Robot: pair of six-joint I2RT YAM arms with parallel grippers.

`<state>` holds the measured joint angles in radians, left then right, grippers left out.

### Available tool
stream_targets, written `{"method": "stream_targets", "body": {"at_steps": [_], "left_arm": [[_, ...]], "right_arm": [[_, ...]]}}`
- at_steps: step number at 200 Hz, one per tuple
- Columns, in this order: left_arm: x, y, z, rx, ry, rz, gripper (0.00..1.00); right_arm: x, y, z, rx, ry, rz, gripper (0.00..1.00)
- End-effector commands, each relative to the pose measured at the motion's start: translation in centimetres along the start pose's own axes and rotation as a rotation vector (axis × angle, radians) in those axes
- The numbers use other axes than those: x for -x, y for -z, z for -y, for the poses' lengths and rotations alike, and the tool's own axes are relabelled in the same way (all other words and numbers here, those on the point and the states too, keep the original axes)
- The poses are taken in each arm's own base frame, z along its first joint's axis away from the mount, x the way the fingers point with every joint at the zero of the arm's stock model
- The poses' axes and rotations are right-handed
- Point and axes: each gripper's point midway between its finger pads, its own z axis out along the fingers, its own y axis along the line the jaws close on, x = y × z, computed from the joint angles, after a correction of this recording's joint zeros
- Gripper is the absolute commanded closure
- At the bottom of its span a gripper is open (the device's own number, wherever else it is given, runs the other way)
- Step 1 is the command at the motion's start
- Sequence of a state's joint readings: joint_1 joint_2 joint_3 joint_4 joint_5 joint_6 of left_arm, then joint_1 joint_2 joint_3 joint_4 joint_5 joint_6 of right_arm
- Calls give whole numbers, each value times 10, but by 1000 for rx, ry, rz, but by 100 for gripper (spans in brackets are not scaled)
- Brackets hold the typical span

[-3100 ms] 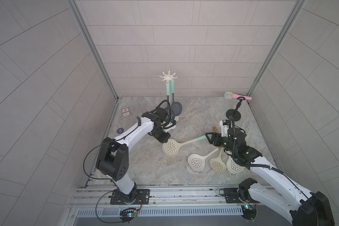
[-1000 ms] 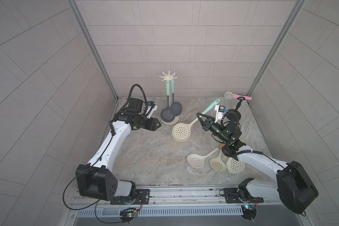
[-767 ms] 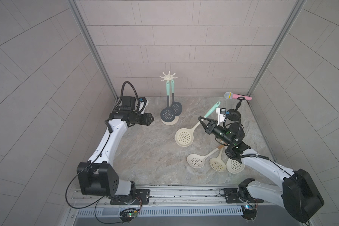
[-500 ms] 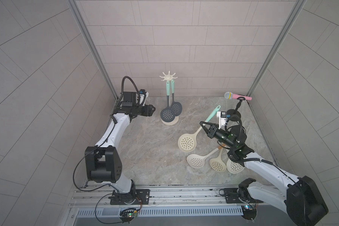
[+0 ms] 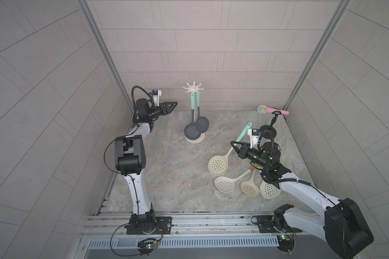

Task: Hang the skimmer on the kitchen utensil rack
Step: Adjust the rack at the center of the board.

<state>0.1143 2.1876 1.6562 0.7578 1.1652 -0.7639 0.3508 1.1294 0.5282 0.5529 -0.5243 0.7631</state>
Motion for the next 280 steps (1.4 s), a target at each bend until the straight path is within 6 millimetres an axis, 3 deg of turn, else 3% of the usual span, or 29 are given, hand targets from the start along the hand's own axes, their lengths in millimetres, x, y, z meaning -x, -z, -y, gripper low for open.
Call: {"method": "stream_targets", "body": {"at_steps": [1,45,87,202,280], "left_arm": [[23,-7,59,-267,-20,-34,34],[15,-11,71,-291,-112,-52,33],[-16,-27,91,-364,-135,-148,33],[-47,-33,93,-389,-149,-191,37],[-70,-40,112,-448,-196,-242,37]], "right_arm": [[14,-6,-12,46,27,13,100],[12,-11,-3,25,19,7,100],[15,-17,-3,33,8,8,100],[17,-16,-3,21,8,9,100],[16,-14,-1,3,17,2,100]]}}
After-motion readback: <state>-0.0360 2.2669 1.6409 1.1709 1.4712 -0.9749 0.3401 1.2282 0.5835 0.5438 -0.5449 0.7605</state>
